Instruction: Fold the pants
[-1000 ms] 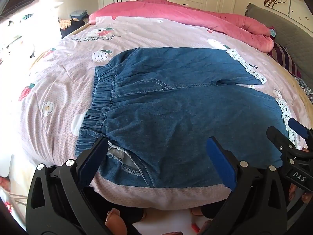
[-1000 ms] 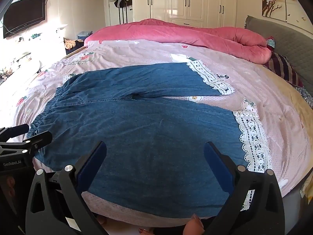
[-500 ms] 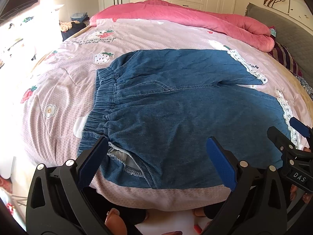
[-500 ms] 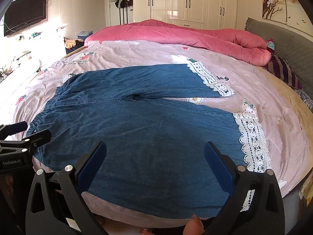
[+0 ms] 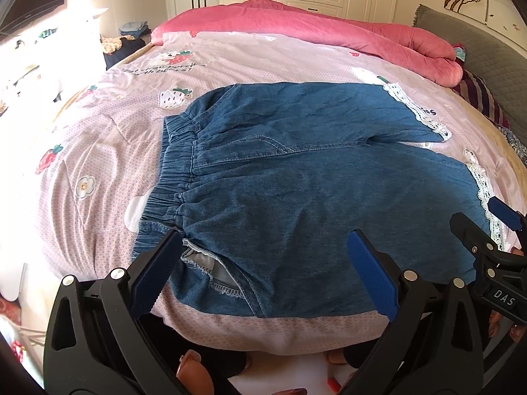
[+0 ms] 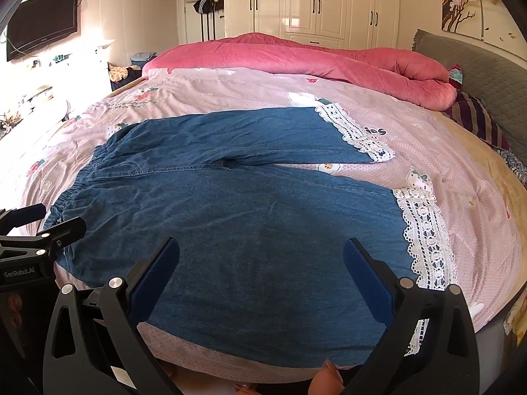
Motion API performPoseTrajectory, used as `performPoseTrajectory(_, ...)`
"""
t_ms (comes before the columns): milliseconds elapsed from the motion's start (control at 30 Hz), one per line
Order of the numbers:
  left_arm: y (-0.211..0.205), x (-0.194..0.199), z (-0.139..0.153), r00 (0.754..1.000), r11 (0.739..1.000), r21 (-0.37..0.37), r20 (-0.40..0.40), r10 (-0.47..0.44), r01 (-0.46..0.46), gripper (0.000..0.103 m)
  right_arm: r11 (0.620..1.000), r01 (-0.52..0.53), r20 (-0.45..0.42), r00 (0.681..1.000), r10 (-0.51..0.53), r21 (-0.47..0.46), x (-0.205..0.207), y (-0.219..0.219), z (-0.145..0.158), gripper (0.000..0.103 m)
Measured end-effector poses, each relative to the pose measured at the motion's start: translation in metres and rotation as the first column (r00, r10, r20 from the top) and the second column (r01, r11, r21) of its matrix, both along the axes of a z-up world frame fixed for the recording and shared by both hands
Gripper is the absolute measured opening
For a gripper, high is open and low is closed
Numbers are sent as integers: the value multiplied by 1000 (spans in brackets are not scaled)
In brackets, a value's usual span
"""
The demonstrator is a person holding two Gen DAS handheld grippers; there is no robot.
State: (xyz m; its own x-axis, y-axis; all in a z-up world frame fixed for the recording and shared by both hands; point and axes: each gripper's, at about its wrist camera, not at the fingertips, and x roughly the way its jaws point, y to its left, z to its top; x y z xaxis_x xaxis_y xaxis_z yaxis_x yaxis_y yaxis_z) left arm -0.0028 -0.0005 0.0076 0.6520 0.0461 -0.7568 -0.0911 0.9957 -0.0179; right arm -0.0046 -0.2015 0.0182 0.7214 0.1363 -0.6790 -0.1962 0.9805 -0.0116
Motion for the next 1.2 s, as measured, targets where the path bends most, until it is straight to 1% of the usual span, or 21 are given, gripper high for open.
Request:
performPoseTrajectory(800, 2, 1, -2, 1000, 1000, 1, -3, -1, 1, 94, 1000, -9, -12, 1000, 9, -5, 4, 4, -4, 99)
performPoseTrajectory(1067, 8, 12, -3, 1000, 1000, 0, 0, 3, -3, 94, 999, -47, -15, 999, 47, -3, 17, 11, -4, 99)
performPoseTrajectory(1133, 14, 19, -4, 1000, 1000, -14, -10, 4, -4, 94, 998, -63, -14, 998, 63, -1, 23, 14, -3, 99)
performPoseTrajectory(1200, 21, 26, -4, 1000, 1000, -12, -8, 12, -12, 94, 996, -83, -22, 996, 84, 19, 32, 17, -2, 99)
